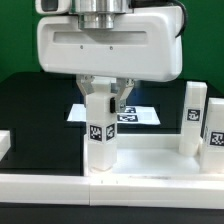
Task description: Assemble desk
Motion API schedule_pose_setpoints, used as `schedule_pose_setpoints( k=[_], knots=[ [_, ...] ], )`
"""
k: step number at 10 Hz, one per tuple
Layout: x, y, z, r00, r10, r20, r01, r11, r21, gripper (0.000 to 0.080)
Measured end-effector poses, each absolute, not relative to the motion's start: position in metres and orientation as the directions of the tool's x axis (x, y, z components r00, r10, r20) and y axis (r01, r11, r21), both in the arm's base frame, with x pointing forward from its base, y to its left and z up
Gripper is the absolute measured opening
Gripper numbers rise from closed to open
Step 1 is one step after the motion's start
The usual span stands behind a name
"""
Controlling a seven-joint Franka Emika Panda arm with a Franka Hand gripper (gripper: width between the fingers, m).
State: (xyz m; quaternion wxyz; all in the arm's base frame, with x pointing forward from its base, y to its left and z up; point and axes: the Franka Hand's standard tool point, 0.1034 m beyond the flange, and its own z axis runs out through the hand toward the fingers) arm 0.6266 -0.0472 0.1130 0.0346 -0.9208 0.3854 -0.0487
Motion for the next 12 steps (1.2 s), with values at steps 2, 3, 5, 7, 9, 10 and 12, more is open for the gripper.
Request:
schedule_pose_setpoints(
  k=[2, 3, 5, 7, 9, 10, 12],
  knots=[
    [0.6279, -0.0459, 0.1125, 0.383, -0.923, 0.021, -0.917, -0.383, -0.112, 0.0284],
    [0.6284, -0.0469, 0.1123, 0.198, -0.98, -0.025, -0.973, -0.194, -0.129, 0.0284],
    [0.6293, -0.042, 0.1114, -0.122, -0.988, -0.091, -0.982, 0.133, -0.131, 0.0285],
    [0.6294, -0.0417, 0.1113, -0.218, -0.97, -0.104, -0.966, 0.23, -0.121, 0.0294],
    [0.6293, -0.0417, 0.1114, -0.09, -0.992, -0.085, -0.986, 0.101, -0.132, 0.0464],
    [0.6298, -0.0403, 0.1118, 0.073, -0.995, -0.064, -0.988, -0.063, -0.144, 0.0602],
    [0.6286, -0.0379, 0.1116, 0.367, -0.93, -0.023, -0.92, -0.359, -0.159, 0.0639]
  ],
)
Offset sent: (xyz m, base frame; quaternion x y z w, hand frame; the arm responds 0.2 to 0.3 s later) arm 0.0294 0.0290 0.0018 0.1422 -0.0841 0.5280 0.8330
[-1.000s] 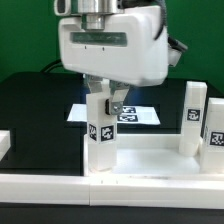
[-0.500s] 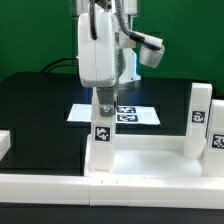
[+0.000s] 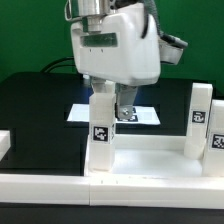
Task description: Assemble desk
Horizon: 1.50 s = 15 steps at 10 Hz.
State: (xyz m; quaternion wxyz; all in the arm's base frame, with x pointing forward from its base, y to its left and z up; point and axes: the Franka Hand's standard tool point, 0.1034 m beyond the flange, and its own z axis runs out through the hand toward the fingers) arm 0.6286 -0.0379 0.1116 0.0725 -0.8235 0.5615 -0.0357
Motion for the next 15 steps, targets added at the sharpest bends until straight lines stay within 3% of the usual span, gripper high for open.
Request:
schedule_pose_setpoints(
  k=[1, 4, 5, 6, 7, 8, 9, 10, 11, 12, 13, 15],
  knots=[
    [0.623, -0.035, 0.11, 0.383, -0.924, 0.011, -0.909, -0.378, -0.177, 0.0647],
    [0.621, -0.038, 0.109, 0.555, -0.83, 0.047, -0.815, -0.555, -0.165, 0.0649],
    [0.627, -0.043, 0.116, 0.723, -0.686, 0.088, -0.673, -0.727, -0.135, 0.0649],
    [0.631, -0.044, 0.121, 0.872, -0.475, 0.119, -0.469, -0.88, -0.081, 0.0649],
    [0.631, -0.041, 0.119, 0.905, -0.408, 0.121, -0.404, -0.913, -0.059, 0.0649],
    [0.631, -0.043, 0.12, 0.898, -0.423, 0.122, -0.419, -0.906, -0.061, 0.0649],
    [0.631, -0.044, 0.12, 0.887, -0.446, 0.12, -0.441, -0.895, -0.063, 0.0523],
    [0.63, -0.044, 0.12, 0.887, -0.445, 0.12, -0.441, -0.895, -0.063, 0.0347],
    [0.63, -0.044, 0.12, 0.867, -0.485, 0.118, -0.48, -0.875, -0.068, 0.0347],
    [0.63, -0.044, 0.12, 0.798, -0.592, 0.108, -0.587, -0.806, -0.081, 0.0285],
    [0.63, -0.045, 0.12, 0.698, -0.71, 0.096, -0.704, -0.704, -0.094, 0.0285],
    [0.629, -0.043, 0.119, 0.378, -0.924, 0.055, -0.916, -0.382, -0.12, 0.0285]
  ],
)
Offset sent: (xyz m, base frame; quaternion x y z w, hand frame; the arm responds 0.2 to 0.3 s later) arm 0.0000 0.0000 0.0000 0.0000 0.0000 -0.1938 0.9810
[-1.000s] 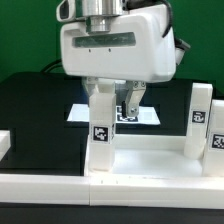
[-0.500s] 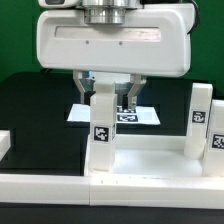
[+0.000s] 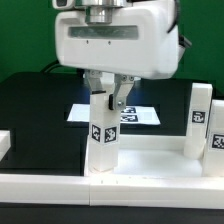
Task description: Assemble desk
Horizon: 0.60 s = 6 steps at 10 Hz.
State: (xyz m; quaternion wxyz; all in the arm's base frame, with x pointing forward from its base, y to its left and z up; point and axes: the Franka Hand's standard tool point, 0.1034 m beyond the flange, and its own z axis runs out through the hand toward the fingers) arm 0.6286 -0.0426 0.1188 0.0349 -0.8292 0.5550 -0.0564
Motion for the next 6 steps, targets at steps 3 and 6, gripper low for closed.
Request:
schedule_pose_setpoints(
  k=[3, 6],
  knots=[
    [0.6283, -0.0461, 0.1184, -0.01, -1.0, -0.025, -0.989, 0.014, -0.146, 0.0285],
    [0.628, -0.0458, 0.1181, 0.112, -0.994, -0.003, -0.983, -0.111, -0.145, 0.0285]
  ],
)
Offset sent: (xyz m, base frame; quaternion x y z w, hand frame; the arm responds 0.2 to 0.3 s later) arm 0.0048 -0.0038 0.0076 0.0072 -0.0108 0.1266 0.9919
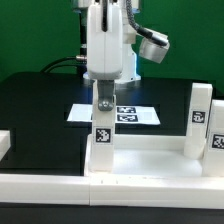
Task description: Assemble desk
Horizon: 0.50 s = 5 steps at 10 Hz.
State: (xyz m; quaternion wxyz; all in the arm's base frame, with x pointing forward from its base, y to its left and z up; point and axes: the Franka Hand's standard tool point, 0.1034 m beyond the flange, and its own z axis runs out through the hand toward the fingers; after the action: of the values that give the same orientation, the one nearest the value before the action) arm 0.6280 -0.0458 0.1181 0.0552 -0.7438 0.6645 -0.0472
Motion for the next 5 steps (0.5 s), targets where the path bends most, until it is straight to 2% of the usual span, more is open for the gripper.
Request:
schedule_pose_setpoints(
  k=[1, 2, 3, 4, 5],
  knots=[
    [0.6279, -0.0451, 0.1178, 0.276, -0.961, 0.02, -0.95, -0.276, -0.143, 0.0453],
    [0.6278, -0.0447, 0.1179, 0.405, -0.914, 0.037, -0.903, -0.406, -0.139, 0.0453],
    [0.6276, -0.042, 0.1185, 0.519, -0.853, 0.052, -0.843, -0.521, -0.133, 0.0578],
    [0.6264, -0.0407, 0.1176, 0.631, -0.774, 0.064, -0.765, -0.633, -0.121, 0.0633],
    [0.6264, -0.0417, 0.1175, 0.662, -0.746, 0.07, -0.738, -0.665, -0.116, 0.0633]
  ],
)
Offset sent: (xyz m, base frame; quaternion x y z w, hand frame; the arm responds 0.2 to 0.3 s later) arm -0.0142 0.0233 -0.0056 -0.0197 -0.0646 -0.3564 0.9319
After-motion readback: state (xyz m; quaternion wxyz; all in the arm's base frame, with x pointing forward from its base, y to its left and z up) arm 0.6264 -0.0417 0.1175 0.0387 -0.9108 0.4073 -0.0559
